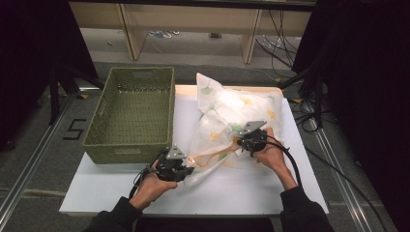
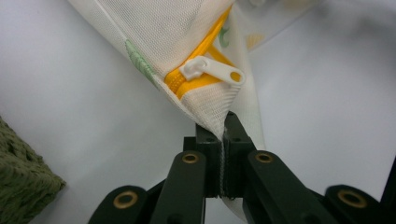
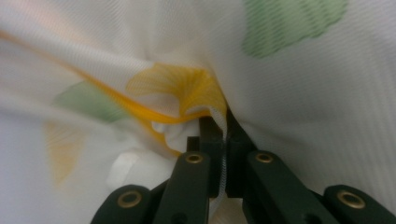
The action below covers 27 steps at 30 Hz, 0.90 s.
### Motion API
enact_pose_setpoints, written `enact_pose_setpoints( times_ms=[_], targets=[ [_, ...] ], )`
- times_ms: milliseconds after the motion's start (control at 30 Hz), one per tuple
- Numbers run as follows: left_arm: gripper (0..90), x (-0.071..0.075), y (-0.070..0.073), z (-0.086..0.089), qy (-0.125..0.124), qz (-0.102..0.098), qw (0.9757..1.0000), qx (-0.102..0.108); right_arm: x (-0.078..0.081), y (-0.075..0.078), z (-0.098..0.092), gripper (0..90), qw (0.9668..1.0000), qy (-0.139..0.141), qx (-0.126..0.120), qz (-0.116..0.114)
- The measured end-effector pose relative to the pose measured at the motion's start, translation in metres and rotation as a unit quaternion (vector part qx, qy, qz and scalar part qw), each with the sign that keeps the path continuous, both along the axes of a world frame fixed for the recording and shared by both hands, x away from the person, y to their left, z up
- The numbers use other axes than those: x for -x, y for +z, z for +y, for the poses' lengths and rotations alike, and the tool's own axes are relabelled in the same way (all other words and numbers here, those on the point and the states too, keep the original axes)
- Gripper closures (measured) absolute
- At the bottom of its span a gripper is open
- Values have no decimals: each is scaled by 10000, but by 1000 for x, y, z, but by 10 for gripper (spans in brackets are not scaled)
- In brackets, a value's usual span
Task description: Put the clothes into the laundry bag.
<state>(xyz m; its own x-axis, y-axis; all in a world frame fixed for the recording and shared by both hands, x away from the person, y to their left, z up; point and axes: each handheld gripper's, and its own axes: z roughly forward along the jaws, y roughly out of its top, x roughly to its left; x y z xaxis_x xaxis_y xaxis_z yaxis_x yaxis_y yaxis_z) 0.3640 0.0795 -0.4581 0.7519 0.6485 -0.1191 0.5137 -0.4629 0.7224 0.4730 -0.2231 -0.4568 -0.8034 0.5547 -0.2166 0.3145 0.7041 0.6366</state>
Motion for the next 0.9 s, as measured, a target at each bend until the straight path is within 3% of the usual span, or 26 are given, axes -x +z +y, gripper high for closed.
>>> enact_pose_setpoints(
  times_ms=[167,267,333,400,433,467,500,533,600,633,667,700,800,867,900],
  targets=[
    [868,-2,-5,-7,-97,-41,9999,-107,-20,3,-1,898,9992,-249,39,-319],
    [820,-2,-10,-11,-121,-34,9998,-185,-23,4,-2,897,9991,-282,32,-327],
    [706,-3,-16,-13,-163,237,9994,-165,-20,4,-2,897,9995,-197,65,-227],
    [639,-3,-21,-14,-105,321,9993,-147,-16,4,-2,897,9994,-296,-88,-133],
    [587,-4,-24,-13,-48,465,9987,-194,-15,6,-3,897,9997,-169,-61,-171],
    [587,-5,-25,-12,-45,479,9987,-172,-9,9,-3,897,9998,-149,-34,-111],
    [614,-5,-24,-11,6,445,9989,-175,-7,12,-4,897,9998,-78,69,-160],
    [686,-6,-23,-9,-85,416,9990,-156,0,17,-5,897,9999,11,85,-110],
    [784,-4,-20,-7,17,357,9994,-38,7,23,-5,897,9999,135,51,-84],
    [825,-4,-18,-5,-49,311,9994,-153,11,27,-7,897,9998,91,98,-112],
    [855,-4,-18,-3,-35,273,9996,-91,14,29,-9,897,9997,134,131,-158],
    [866,-4,-17,-1,-53,325,9994,-90,19,31,-11,897,9998,122,81,-109],
    [873,-3,-13,8,73,277,9996,9,25,35,-19,897,9998,125,78,-133],
    [874,-4,-11,13,21,186,9998,-32,30,35,-27,898,9999,145,3,-6],
    [874,-4,-12,13,75,261,9996,66,32,34,-30,898,9999,151,-24,7]
  ],
)
